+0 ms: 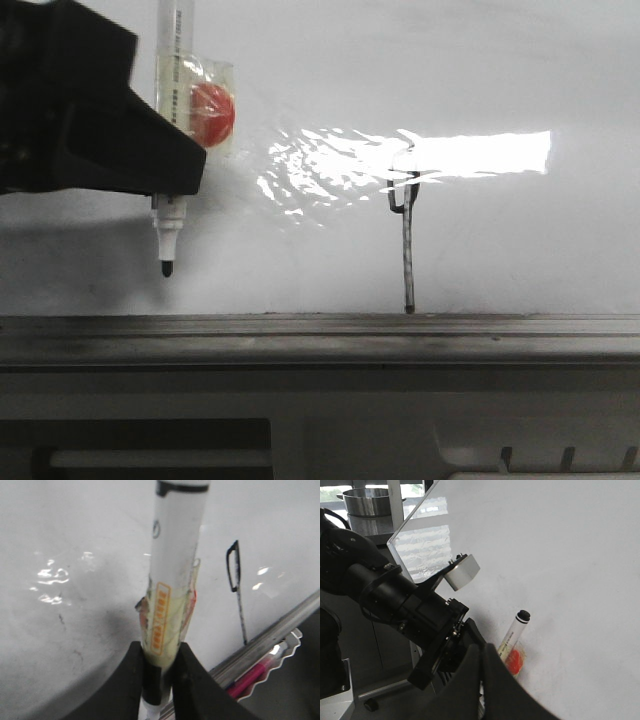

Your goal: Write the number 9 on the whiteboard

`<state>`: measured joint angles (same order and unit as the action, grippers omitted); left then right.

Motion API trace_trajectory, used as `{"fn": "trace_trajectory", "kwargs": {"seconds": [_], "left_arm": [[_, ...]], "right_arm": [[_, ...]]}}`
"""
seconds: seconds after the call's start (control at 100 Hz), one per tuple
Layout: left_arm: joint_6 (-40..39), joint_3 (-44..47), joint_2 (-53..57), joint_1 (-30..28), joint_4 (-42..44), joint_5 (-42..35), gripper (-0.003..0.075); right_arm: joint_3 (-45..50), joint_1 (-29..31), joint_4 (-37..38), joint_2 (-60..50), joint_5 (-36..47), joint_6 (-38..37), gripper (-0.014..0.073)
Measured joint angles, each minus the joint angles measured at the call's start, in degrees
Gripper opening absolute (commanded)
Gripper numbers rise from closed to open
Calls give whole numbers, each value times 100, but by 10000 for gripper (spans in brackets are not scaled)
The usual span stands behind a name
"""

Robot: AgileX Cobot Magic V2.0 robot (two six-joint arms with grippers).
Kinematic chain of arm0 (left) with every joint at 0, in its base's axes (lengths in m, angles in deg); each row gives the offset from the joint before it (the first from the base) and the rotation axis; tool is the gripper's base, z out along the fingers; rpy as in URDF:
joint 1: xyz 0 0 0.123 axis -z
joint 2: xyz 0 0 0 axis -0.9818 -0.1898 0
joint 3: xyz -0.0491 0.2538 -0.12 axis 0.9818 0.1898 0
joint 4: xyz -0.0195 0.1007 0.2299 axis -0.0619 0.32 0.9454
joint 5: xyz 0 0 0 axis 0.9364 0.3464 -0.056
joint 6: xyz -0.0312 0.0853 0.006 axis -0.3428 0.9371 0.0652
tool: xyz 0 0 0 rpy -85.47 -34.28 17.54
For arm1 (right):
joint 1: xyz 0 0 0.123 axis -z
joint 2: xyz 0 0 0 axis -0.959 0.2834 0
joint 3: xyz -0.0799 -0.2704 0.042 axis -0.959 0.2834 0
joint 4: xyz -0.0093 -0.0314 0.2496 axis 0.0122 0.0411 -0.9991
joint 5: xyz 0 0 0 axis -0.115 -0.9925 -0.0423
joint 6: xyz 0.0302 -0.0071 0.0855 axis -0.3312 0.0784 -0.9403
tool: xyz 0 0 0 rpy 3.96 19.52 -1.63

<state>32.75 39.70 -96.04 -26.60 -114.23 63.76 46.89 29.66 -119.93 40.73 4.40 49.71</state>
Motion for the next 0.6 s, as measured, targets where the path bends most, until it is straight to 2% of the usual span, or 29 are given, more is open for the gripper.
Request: {"fn": "trace_trajectory", "kwargs": {"seconds": [0.1, 0.22, 0.6], "left_arm": [[-278, -118, -223, 338, -54, -620, -20], [-621, -368, -537, 471, -101, -956, -20], [-931, -786, -1056, 520, -128, -1200, -20]], "right_arm": [[0, 0, 0, 0, 0, 0, -69], [0, 0, 0, 0, 0, 0, -69], [0, 0, 0, 0, -11, -96, -69]]}}
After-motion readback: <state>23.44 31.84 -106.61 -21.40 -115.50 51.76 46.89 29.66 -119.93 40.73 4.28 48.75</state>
